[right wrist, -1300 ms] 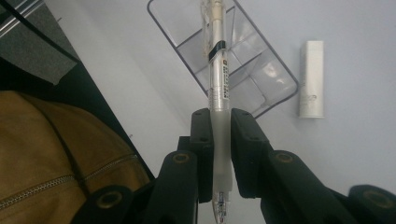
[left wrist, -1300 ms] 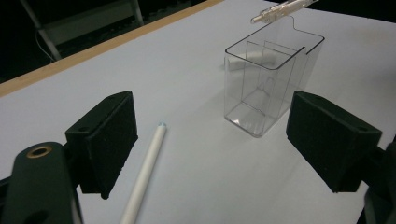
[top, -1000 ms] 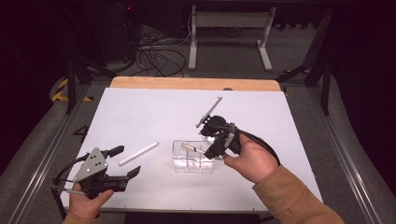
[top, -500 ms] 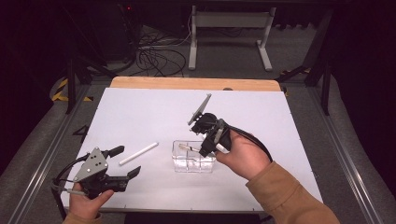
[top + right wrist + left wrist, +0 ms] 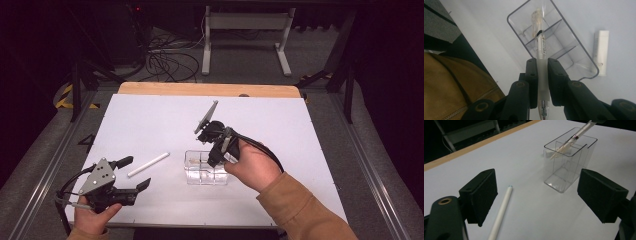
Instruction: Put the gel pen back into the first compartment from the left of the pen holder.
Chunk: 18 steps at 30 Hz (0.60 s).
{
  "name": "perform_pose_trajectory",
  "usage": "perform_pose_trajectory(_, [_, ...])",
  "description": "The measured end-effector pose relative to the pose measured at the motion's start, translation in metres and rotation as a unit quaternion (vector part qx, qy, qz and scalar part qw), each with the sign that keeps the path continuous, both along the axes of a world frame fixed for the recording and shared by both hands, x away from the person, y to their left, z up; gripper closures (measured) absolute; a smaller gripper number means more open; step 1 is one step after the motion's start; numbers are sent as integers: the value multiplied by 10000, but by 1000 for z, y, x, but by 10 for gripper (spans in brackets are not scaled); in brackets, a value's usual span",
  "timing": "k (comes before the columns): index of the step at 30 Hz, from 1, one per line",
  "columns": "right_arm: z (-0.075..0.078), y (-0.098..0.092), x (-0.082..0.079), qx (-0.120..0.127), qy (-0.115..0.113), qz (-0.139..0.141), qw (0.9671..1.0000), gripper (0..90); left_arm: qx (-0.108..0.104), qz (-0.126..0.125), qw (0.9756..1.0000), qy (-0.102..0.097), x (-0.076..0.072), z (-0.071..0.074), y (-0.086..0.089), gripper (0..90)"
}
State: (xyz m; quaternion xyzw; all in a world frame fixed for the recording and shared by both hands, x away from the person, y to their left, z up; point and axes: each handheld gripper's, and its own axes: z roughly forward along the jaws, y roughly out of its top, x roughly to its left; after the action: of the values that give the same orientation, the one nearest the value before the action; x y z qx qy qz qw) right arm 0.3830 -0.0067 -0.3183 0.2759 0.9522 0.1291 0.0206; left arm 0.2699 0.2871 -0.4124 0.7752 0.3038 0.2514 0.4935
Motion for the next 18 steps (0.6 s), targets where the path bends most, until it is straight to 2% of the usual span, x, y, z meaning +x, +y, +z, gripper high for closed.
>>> perform_pose_trajectory(1, [1,0,0,52,-18,-7,10000,758,6,-4,10000,0,0,0,0,169])
perform_pose_trajectory(3, [4,-3,0,262,-51,-25,9996,617,4,-3,10000,-17,0,0,0,168])
perform_pose_trajectory(6, [9,-13,-2,589,-255,59,9979,487,0,1,10000,-13,0,0,1,168])
perform_pose_trajectory(10, [17,-30,-9,1029,-651,167,9924,352,1,10,10000,-3,0,0,0,167])
perform_pose_trajectory(12, [19,-39,-12,1298,-756,141,9885,319,3,11,10000,-8,0,0,0,166])
perform_pose_trajectory(15, [22,-55,-16,1797,-947,92,9791,226,12,9,10000,-10,1,0,0,166])
perform_pose_trajectory(16, [22,-62,-18,2019,-1068,191,9734,212,16,11,10000,-17,1,0,0,166])
perform_pose_trajectory(17, [23,-68,-20,2161,-1186,194,9690,184,19,11,10000,-10,1,0,0,166])
perform_pose_trajectory(18, [23,-71,-22,2224,-1292,156,9662,169,19,9,10000,-10,1,0,0,166])
